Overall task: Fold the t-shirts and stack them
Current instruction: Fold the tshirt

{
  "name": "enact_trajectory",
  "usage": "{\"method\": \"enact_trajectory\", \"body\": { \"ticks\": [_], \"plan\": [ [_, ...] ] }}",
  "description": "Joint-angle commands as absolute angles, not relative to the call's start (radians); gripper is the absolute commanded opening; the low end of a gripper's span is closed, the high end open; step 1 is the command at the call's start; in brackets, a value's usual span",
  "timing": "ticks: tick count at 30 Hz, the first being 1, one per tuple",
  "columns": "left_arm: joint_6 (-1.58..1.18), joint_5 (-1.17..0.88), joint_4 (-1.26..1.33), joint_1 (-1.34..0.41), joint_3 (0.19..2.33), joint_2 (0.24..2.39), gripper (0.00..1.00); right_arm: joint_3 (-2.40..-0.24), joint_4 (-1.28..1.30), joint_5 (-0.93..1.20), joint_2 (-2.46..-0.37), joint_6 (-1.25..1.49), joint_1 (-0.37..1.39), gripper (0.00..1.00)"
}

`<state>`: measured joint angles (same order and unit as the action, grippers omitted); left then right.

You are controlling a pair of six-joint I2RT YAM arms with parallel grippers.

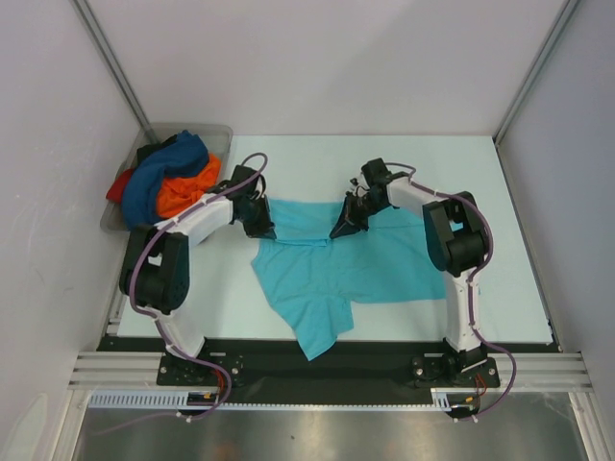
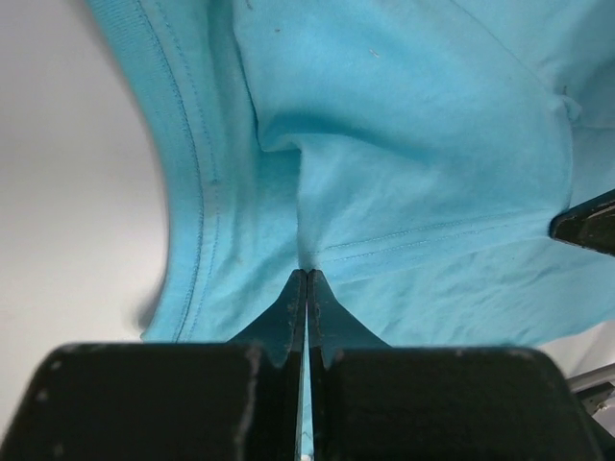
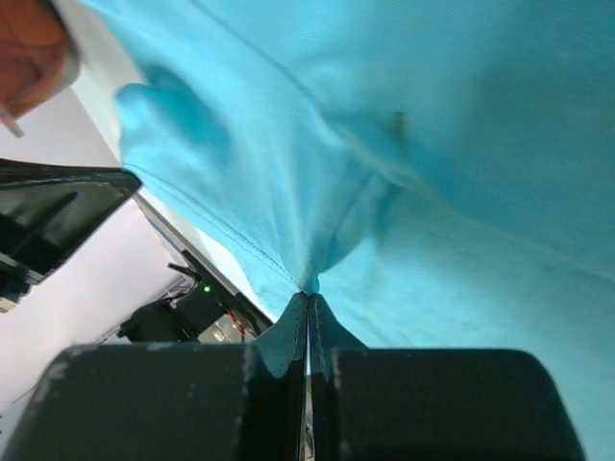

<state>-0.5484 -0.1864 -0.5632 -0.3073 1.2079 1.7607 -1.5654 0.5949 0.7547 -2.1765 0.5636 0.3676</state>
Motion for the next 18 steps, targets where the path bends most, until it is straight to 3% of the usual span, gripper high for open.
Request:
{"method": "enact_trajectory", "body": {
  "ticks": [1, 7, 8, 11, 18],
  "plan": [
    [-0.541, -0.201, -0.584, -0.304, 1.25, 1.691, 0.0, -1.629, 0.695, 0.768, -2.115, 0.56, 0.377, 0.0],
    [-0.538, -0.167, -0.545, -0.284, 1.218, 1.678, 0.0, -1.675, 0.547, 0.825, -2.184, 0.69, 0.393, 0.22],
    [-0.531, -0.17, -0.548, -0.281, 1.242, 1.716, 0.0, -1.728, 0.542, 0.869, -2.21, 0.698, 0.393, 0.29],
    [-0.502, -0.155, -0.563, -0.27, 1.276, 1.77, 0.0, -1.833, 0.685, 0.852, -2.261, 0.61, 0.403, 0.38],
    [-0.502, -0.164, -0.515, -0.267, 1.224, 1.796, 0.0, -1.617, 0.591, 0.744, -2.108, 0.607, 0.385, 0.39]
  ]
}}
